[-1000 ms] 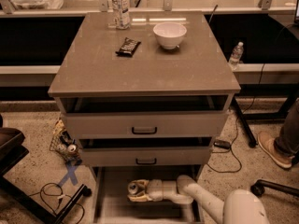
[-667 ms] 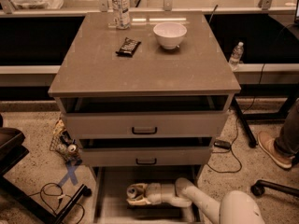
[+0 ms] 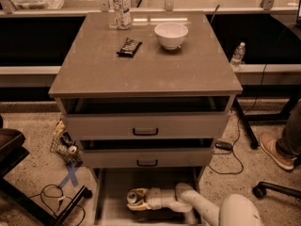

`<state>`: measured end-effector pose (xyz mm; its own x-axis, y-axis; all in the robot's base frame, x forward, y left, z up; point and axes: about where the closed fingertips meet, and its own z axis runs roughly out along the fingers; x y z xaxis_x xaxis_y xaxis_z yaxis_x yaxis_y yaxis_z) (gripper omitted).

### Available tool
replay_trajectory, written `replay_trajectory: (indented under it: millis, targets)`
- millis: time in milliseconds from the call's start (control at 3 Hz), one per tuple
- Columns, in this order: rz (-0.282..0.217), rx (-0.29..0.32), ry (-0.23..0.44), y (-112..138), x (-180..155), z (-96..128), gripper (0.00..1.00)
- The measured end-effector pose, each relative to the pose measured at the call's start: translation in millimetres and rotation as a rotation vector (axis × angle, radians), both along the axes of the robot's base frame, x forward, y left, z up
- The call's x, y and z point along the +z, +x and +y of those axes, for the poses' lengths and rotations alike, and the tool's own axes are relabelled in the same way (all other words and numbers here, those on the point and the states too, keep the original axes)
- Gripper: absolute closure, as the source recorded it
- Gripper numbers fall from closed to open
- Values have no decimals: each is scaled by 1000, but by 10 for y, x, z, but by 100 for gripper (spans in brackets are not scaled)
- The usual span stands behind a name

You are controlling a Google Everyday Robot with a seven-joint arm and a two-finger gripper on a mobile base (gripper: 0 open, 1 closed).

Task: Place redbull can into bottom drawer

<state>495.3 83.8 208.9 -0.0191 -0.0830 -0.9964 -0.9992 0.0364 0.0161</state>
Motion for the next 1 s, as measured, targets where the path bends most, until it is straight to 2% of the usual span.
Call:
replay_trajectory:
  millis: [1000]
  targets:
    - [5, 10, 8, -34, 7, 70, 28]
